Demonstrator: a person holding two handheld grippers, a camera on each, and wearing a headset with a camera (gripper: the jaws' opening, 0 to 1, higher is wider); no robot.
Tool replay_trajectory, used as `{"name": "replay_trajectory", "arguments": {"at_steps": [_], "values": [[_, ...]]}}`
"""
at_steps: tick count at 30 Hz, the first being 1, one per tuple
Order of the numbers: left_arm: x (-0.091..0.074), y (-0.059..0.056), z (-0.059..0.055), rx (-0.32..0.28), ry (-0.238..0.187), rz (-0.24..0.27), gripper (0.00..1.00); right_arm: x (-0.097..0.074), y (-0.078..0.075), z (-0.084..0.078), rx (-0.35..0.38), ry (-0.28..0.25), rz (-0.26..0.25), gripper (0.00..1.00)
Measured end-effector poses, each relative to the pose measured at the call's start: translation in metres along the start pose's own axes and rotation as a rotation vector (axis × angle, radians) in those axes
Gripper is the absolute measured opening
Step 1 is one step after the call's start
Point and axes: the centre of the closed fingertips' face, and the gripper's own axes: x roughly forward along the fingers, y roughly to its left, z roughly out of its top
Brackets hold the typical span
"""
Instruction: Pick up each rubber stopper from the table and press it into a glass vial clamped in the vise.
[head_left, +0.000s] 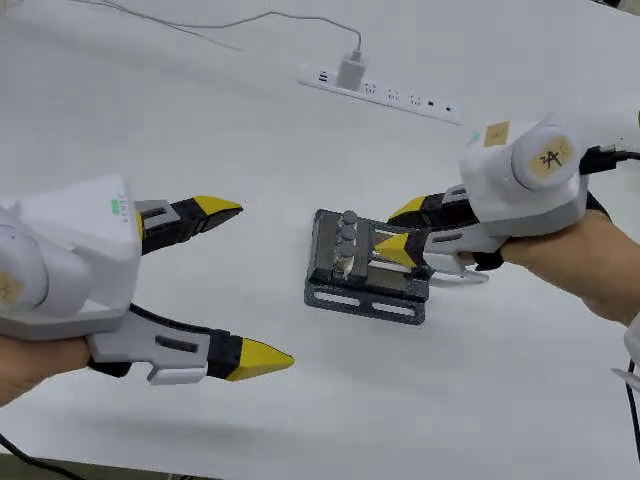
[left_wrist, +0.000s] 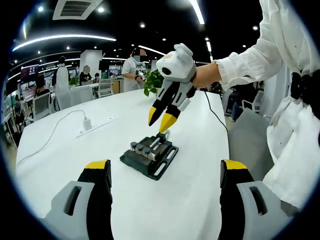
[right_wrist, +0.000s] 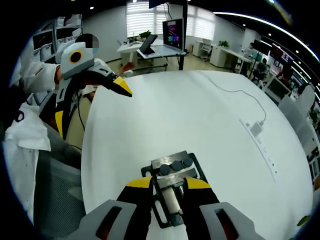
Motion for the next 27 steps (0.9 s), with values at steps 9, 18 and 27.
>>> {"name": "replay_trajectory", "arguments": {"at_steps": [9,18,27], "values": [[0.004,-0.002,0.001,0.023,0.038,-0.026,0.99,-0.023,0.004,-0.013,0.05,-0.08,-0.016,0.33],[0.004,0.004,-0.008,0.036,0.08,-0.032,0.99,-0.04,0.018,-0.036,0.093,-0.156,-0.032,0.53],[0.005,0.009,-0.017,0.054,0.128,-0.025,0.99,-0.049,0.028,-0.06,0.109,-0.219,-0.045,0.71]]}}
